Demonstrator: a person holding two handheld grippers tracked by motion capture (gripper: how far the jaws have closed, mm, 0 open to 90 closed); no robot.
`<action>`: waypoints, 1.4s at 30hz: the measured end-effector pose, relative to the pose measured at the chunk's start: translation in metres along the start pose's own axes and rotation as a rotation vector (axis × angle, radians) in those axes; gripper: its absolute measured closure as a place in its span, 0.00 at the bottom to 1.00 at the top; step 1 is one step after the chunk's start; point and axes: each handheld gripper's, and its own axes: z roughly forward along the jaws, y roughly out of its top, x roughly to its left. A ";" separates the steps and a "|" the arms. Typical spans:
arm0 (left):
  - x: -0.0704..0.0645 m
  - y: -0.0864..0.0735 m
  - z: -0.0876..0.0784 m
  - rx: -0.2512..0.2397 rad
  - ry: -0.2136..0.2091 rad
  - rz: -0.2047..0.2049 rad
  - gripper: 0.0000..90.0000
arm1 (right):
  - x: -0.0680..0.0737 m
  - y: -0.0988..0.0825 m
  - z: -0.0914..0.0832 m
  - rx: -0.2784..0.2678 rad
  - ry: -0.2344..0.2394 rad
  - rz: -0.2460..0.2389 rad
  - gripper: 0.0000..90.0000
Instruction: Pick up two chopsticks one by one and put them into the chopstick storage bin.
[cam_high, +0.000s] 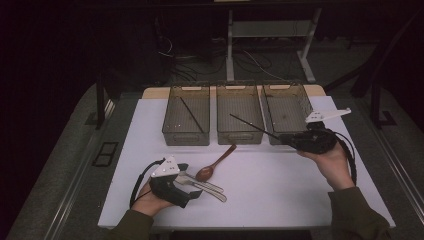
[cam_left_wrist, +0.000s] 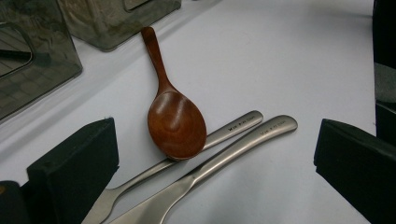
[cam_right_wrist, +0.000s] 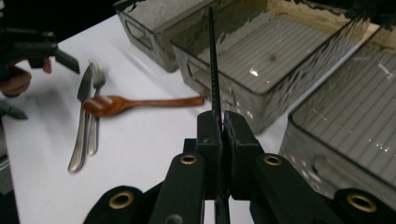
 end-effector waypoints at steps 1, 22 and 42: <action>0.000 0.000 0.000 0.001 0.000 0.003 0.00 | 0.001 0.003 0.003 -0.002 -0.006 0.001 0.95; 0.001 -0.001 0.001 0.006 -0.007 0.005 0.00 | 0.015 0.058 0.069 0.013 -0.014 0.006 0.95; 0.000 0.000 0.001 -0.005 -0.010 0.003 0.00 | 0.032 0.094 0.141 0.069 -0.033 0.020 0.95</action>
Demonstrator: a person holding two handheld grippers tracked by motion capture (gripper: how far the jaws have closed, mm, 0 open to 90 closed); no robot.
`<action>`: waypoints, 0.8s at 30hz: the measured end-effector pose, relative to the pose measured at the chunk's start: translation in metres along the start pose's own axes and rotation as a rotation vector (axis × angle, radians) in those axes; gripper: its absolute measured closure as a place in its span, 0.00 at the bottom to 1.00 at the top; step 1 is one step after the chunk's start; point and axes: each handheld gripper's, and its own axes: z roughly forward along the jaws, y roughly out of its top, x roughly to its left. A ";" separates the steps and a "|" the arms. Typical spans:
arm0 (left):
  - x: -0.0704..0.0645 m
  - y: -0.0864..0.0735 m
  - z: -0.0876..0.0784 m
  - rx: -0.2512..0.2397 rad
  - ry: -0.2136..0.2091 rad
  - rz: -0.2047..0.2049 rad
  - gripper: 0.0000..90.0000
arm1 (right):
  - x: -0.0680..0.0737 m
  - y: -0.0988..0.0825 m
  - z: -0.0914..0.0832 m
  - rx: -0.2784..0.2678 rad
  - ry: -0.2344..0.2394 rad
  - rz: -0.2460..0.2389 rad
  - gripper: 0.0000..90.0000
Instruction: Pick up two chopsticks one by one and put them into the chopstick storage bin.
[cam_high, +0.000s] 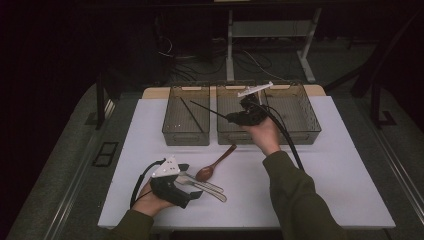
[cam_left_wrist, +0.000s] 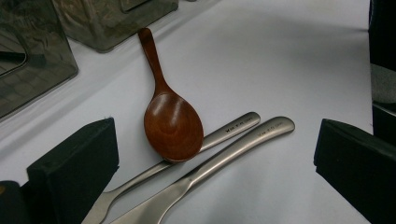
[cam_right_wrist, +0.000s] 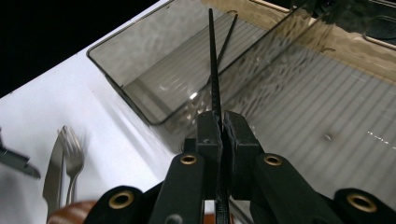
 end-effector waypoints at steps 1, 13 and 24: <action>0.000 0.000 0.000 -0.001 0.000 -0.001 0.00 | 0.001 0.002 0.004 0.004 0.000 -0.002 0.95; 0.000 0.000 -0.001 -0.002 -0.007 0.000 0.00 | 0.021 0.028 0.055 0.076 -0.036 -0.031 0.95; 0.001 0.001 0.000 -0.002 -0.012 0.001 0.00 | 0.032 0.043 0.090 0.120 -0.047 -0.040 0.95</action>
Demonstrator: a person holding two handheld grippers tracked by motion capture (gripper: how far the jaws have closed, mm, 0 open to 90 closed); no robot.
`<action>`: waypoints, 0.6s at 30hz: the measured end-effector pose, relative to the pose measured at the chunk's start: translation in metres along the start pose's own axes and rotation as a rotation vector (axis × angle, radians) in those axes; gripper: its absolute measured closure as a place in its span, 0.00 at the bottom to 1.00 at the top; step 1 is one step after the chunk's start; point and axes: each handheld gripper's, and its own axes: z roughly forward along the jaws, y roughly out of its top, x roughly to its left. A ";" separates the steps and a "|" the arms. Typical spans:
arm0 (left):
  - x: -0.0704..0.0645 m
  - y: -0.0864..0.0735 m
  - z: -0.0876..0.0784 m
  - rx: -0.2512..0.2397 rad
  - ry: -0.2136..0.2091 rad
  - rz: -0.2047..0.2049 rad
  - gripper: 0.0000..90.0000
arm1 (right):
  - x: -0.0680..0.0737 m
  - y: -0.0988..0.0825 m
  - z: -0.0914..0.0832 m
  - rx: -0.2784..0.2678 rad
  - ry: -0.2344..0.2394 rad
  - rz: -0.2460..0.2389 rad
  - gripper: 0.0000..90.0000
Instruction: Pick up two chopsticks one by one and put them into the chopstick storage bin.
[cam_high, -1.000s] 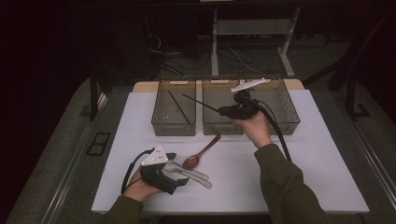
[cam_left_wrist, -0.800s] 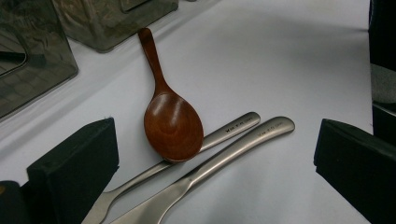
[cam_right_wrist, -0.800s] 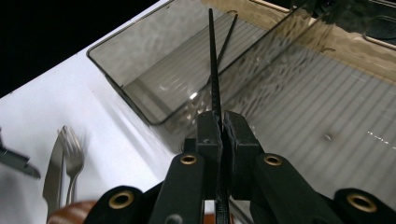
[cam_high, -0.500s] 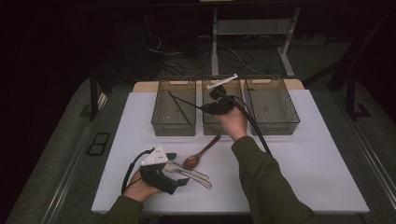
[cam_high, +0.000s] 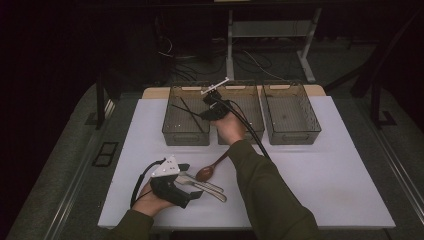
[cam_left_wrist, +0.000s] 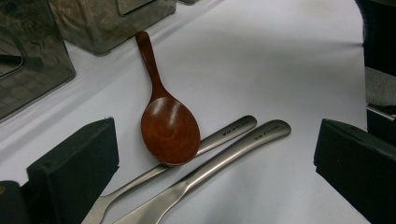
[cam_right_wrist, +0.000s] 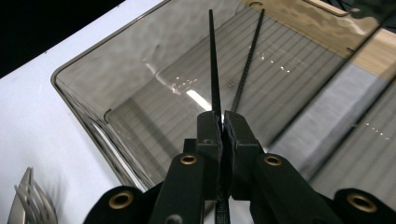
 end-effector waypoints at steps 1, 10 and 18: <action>0.000 0.000 0.000 -0.001 0.000 0.000 0.00 | 0.001 0.001 0.002 0.006 -0.008 -0.006 0.95; 0.000 0.000 0.000 -0.002 -0.001 -0.001 0.00 | 0.006 0.005 0.012 0.007 0.000 -0.009 0.89; 0.001 0.000 0.000 -0.007 0.001 -0.004 0.00 | 0.002 0.004 0.001 -0.003 0.019 0.002 0.67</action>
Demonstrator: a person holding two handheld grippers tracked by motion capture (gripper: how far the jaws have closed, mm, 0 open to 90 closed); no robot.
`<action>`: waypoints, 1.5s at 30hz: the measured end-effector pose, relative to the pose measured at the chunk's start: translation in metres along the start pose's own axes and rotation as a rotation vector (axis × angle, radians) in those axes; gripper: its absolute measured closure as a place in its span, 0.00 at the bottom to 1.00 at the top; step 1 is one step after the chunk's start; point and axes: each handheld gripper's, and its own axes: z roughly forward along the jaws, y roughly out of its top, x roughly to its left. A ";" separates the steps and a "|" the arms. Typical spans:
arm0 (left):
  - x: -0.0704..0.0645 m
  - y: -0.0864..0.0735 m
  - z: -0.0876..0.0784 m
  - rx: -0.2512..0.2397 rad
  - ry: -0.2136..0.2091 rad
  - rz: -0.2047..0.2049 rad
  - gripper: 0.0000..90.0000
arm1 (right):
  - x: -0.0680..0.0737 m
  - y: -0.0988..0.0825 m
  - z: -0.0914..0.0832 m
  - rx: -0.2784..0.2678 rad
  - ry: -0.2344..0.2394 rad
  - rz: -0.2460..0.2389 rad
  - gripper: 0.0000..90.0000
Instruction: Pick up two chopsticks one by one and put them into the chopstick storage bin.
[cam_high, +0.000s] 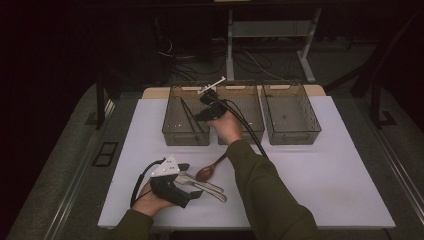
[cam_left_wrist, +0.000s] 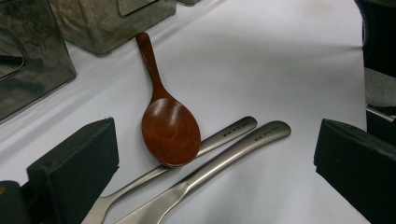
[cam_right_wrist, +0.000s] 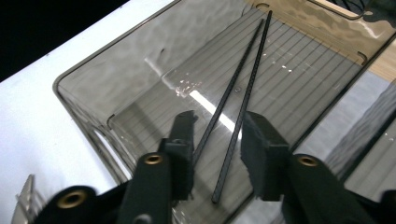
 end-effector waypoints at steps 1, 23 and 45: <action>0.000 0.000 0.000 -0.001 0.001 0.000 0.00 | -0.001 -0.001 -0.002 -0.006 0.010 -0.003 0.65; 0.000 -0.001 -0.001 0.014 0.004 0.003 0.00 | -0.016 -0.056 -0.080 -0.117 0.127 -0.069 0.33; 0.001 -0.002 -0.001 0.024 0.017 0.000 0.00 | -0.030 -0.163 -0.138 -0.198 0.072 -0.091 0.24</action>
